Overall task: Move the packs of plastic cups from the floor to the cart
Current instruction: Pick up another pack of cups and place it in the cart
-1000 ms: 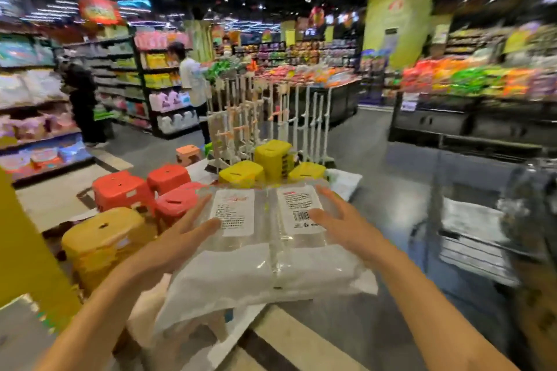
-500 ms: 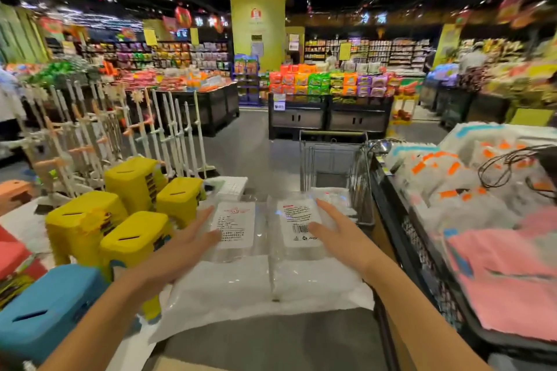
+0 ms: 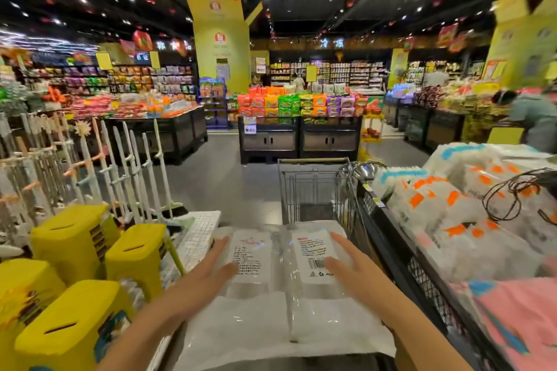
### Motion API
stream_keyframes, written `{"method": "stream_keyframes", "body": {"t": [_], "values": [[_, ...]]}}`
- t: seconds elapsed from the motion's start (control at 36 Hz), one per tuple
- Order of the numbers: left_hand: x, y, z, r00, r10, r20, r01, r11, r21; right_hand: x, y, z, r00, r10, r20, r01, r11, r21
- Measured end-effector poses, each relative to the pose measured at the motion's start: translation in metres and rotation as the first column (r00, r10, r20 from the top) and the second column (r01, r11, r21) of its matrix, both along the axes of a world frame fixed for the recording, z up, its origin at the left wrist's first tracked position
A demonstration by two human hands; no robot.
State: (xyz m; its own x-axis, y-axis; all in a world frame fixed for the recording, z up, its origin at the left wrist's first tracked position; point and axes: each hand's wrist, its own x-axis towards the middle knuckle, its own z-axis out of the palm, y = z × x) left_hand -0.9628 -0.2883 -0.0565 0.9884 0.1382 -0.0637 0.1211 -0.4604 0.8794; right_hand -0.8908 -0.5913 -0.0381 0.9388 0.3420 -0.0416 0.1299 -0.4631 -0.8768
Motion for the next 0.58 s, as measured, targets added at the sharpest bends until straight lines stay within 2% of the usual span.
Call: {"method": "stream_keyframes", "body": {"t": [0.25,0.36,0.58], "values": [[0.125,0.017,0.001,0.996,-0.085,-0.034,0.085,0.996,-0.010,0.096,0.008,0.001,0.992,-0.112,0.056,0.115,0.992,-0.051],[0.181,0.004,0.003,0.994,-0.082,-0.066,0.085,0.995,0.054,0.149,0.000,-0.007,0.989,-0.141,0.049,0.143,0.989,-0.039],[0.300,-0.018,-0.007,0.992,-0.111,-0.058,0.107,0.992,-0.073,0.272,-0.028,-0.014,0.989,-0.135,0.064,0.137,0.990,-0.027]]}}
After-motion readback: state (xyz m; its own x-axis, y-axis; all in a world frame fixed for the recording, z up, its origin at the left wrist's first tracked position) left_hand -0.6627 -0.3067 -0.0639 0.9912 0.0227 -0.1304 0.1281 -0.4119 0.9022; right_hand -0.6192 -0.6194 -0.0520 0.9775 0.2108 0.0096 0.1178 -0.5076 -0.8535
